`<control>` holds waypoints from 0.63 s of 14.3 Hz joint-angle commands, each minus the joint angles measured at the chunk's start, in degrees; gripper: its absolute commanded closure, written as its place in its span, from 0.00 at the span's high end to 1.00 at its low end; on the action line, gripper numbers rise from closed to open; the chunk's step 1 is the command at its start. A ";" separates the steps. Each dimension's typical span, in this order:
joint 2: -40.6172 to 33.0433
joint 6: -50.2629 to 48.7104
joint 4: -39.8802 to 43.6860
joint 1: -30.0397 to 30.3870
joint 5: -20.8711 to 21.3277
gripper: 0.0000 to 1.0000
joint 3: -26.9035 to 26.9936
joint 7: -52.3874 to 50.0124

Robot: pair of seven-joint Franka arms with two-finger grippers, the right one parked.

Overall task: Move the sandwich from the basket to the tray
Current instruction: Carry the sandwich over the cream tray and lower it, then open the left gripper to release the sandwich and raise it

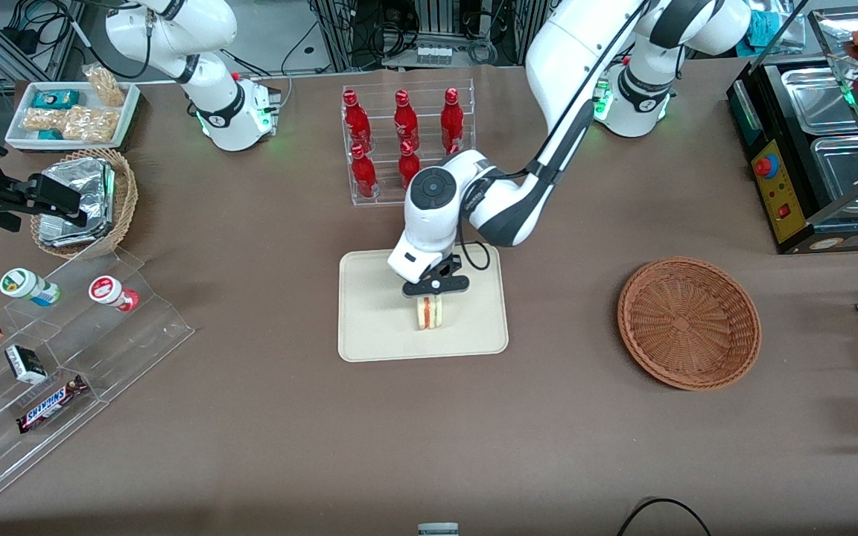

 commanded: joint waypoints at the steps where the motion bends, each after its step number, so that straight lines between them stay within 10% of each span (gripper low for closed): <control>1: 3.31 -0.91 3.84 -1.58 2.62 0.01 1.17 -2.27; 4: 4.63 -0.56 4.90 -1.49 3.07 0.25 1.08 -2.45; 5: 4.37 -0.64 4.98 -1.31 3.07 0.87 1.08 -2.19; 6: 3.93 -0.64 4.90 -1.14 2.89 1.00 1.08 -2.27; 9: 2.00 -1.34 4.63 -1.14 3.24 1.00 1.08 -2.19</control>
